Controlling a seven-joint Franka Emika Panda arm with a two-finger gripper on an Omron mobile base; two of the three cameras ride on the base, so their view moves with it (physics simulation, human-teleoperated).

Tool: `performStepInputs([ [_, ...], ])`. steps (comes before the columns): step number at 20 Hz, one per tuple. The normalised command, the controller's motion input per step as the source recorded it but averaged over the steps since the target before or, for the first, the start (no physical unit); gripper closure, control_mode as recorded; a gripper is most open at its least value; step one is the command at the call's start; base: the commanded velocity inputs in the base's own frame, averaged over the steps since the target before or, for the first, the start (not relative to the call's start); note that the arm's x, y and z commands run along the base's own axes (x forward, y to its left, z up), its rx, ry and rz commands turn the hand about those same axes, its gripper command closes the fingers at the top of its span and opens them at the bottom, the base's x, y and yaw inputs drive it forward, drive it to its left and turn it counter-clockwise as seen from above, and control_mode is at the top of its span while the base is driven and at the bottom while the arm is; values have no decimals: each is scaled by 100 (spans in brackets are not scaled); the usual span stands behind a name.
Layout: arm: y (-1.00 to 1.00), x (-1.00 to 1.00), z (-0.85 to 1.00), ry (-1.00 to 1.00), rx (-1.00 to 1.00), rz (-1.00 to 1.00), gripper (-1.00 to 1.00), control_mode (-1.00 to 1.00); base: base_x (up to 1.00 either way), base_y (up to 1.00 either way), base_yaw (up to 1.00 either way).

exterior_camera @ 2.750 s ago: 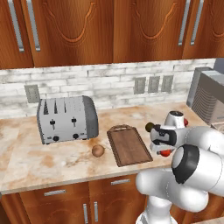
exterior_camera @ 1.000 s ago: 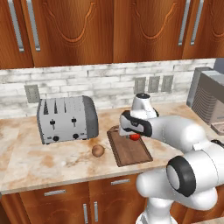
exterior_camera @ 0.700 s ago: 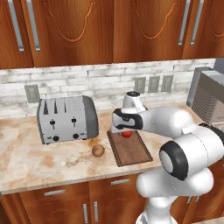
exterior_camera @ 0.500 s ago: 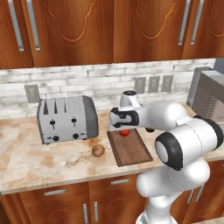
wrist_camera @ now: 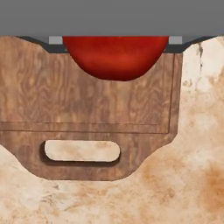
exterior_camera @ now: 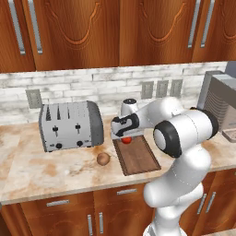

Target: Place the avocado, onion, tomato, and bell pepper on the cutting board.

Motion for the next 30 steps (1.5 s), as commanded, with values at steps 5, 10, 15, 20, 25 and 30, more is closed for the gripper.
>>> performStepInputs([
  [5,0,31,-31,0,-3,0,100,-100,0,0,0],
  [10,0,28,-25,0,-2,0,100,-100,0,0,0],
  [15,0,17,-22,0,-1,0,100,-100,0,0,0],
  [20,0,2,-16,0,-1,0,-100,-100,0,0,0],
  [25,-7,-7,-2,2,0,0,-100,-100,0,0,0],
  [30,-21,-27,2,3,0,-1,-100,-100,0,0,0],
])
